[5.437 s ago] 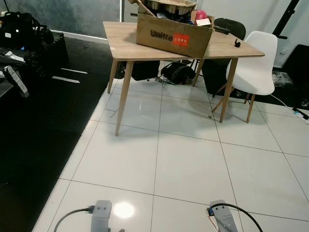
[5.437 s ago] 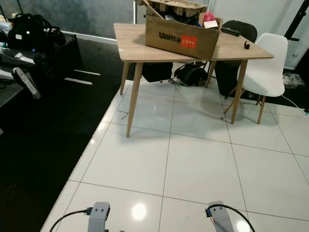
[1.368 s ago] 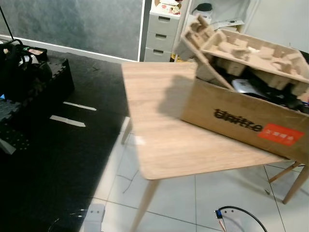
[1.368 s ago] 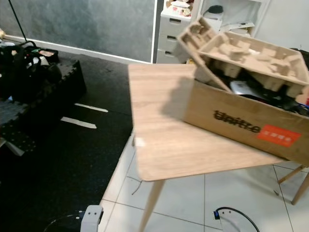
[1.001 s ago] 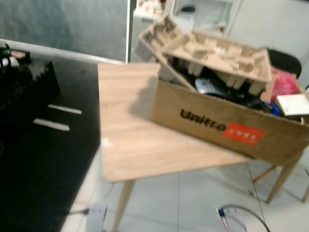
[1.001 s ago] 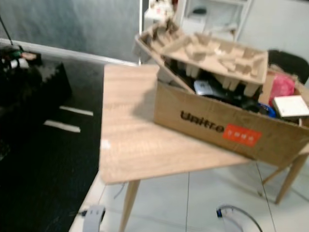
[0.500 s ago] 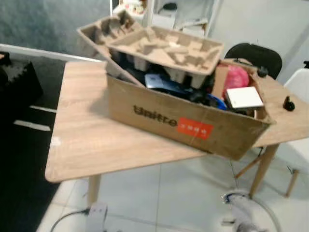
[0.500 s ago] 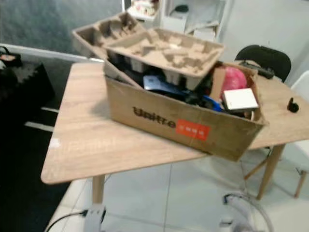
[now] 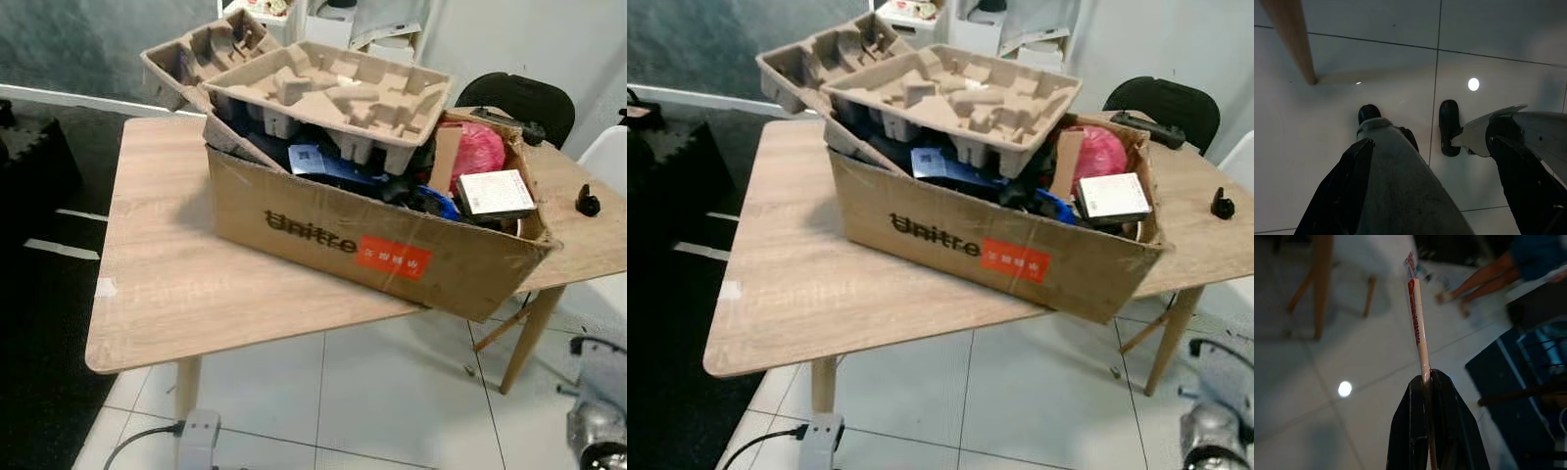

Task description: Picking trash to rubbish bin

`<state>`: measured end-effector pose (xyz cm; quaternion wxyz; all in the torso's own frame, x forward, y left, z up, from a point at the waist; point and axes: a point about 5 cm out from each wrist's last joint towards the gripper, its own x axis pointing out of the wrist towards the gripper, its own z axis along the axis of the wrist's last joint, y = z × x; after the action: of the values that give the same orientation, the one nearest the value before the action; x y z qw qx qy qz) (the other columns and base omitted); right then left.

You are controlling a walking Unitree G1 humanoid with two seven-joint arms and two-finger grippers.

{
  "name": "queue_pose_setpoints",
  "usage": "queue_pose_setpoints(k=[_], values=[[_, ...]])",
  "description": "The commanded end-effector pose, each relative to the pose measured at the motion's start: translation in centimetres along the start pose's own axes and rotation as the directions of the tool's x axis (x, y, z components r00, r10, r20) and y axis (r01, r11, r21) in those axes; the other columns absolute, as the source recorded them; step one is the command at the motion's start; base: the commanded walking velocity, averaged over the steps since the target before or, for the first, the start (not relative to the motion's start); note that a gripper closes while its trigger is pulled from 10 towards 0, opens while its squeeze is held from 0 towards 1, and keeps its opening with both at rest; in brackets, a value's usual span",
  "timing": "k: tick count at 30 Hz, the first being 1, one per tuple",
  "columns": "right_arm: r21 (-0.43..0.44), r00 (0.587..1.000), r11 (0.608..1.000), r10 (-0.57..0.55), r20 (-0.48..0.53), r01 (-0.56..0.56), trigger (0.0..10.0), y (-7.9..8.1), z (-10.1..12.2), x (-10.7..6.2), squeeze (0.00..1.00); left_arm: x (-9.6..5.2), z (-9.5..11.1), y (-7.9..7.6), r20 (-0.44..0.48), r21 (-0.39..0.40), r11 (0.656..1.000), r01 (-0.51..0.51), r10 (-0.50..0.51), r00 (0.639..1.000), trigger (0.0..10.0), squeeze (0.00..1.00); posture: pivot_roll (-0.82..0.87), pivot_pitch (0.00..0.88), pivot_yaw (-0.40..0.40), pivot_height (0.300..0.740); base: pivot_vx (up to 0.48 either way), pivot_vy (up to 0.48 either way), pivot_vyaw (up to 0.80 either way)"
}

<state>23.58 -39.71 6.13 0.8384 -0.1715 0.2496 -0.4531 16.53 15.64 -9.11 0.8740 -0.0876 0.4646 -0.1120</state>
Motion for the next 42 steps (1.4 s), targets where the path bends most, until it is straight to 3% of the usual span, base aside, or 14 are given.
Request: queue_pose_setpoints(k=[1,4,6,11,12,16,23,27,28,30,35,38,40,42], values=[[0.055,0.997,0.996,-0.066,0.036,0.064,10.0,-1.3,1.5,0.6,0.0,-0.1,-0.5,-0.1,-0.019,-0.002,1.0,0.009,-0.009,1.0,10.0,0.0,0.04,0.051,-0.07,0.74,0.0,0.0,0.0],[0.17,0.991,0.985,-0.053,0.124,0.031,10.0,-1.5,4.7,0.9,0.0,-0.1,-0.6,-0.1,-0.023,-0.002,1.0,0.012,-0.012,1.0,10.0,0.0,0.04,0.057,-0.07,0.74,0.0,0.0,0.0],[0.278,0.933,0.944,0.071,0.352,-0.176,10.0,0.0,10.2,0.2,0.0,-0.1,-0.7,-0.1,-0.026,-0.001,1.0,0.014,-0.014,1.0,10.0,0.0,0.04,0.059,-0.067,0.74,0.0,0.0,0.0],[0.302,0.823,0.9,0.101,0.559,-0.315,10.0,0.4,15.6,-1.2,0.0,-0.1,-0.8,-0.1,-0.029,0.001,1.0,0.017,-0.017,0.999,10.0,0.0,0.04,0.06,-0.065,0.74,0.0,0.0,0.0],[0.318,0.762,0.876,0.083,0.642,-0.363,10.0,-0.1,18.2,-2.0,0.0,-0.1,-0.8,-0.1,-0.029,0.001,1.0,0.018,-0.018,0.999,10.0,0.0,0.04,0.06,-0.065,0.74,0.0,0.0,0.0],[0.326,0.731,0.866,0.064,0.679,-0.379,10.0,-0.5,19.6,-2.4,0.0,-0.1,-0.8,-0.1,-0.03,0.002,1.0,0.02,-0.02,0.999,10.0,0.0,0.05,0.06,-0.066,0.74,0.0,0.0,0.0],[0.339,0.555,0.796,-0.005,0.832,-0.501,10.0,-2.4,25.4,-5.0,0.0,-0.1,-1.0,-0.3,-0.035,0.002,1.0,0.028,-0.027,0.999,10.0,0.0,0.05,0.062,-0.073,0.74,0.0,0.0,0.0],[0.21,0.353,0.707,0.06,0.934,-0.675,10.0,-2.2,28.5,-8.0,0.0,-0.1,-1.1,-0.4,-0.035,-0.006,1.0,0.028,-0.028,0.999,10.0,0.0,0.06,0.063,-0.074,0.74,0.0,0.0,0.0],[0.21,0.353,0.707,0.06,0.934,-0.675,10.0,-2.2,28.5,-8.0,0.0,-0.1,-1.1,-0.4,-0.035,-0.006,1.0,0.028,-0.028,0.999,10.0,0.0,0.06,0.063,-0.074,0.74,0.0,0.0,0.0],[0.146,0.262,0.648,0.085,0.961,-0.747,10.0,-2.0,29.4,-9.3,0.0,-0.1,-1.1,-0.5,-0.035,-0.007,1.0,0.029,-0.029,0.999,10.0,0.0,0.06,0.063,-0.074,0.74,0.0,0.0,0.0],[0.108,0.217,0.615,0.104,0.971,-0.781,10.0,-1.7,29.8,-9.9,0.0,-0.1,-1.1,-0.5,-0.034,-0.007,1.0,0.03,-0.03,0.999,10.0,0.0,0.06,0.066,-0.074,0.74,0.0,0.0,0.0],[0.188,0.327,0.556,0.162,0.931,-0.81,10.0,0.0,29.4,-9.0,0.0,-0.1,-1.1,-0.5,-0.033,-0.007,0.999,0.031,-0.032,0.999,10.0,0.0,0.05,0.064,-0.072,0.74,0.0,0.0,0.0],[0.216,0.417,0.597,0.221,0.881,-0.772,10.0,1.5,28.7,-8.3,0.0,-0.1,-1.1,-0.5,-0.032,-0.007,0.999,0.032,-0.032,0.999,10.0,0.0,0.05,0.064,-0.072,0.74,0.0,0.0,0.0],[0.225,0.444,0.592,0.255,0.859,-0.774,10.0,2.2,28.4,-8.1,0.0,0.0,-1.0,-0.6,-0.032,-0.003,0.999,0.034,-0.034,0.999,10.0,0.0,0.05,0.063,-0.069,0.74,0.0,0.0,0.0]])
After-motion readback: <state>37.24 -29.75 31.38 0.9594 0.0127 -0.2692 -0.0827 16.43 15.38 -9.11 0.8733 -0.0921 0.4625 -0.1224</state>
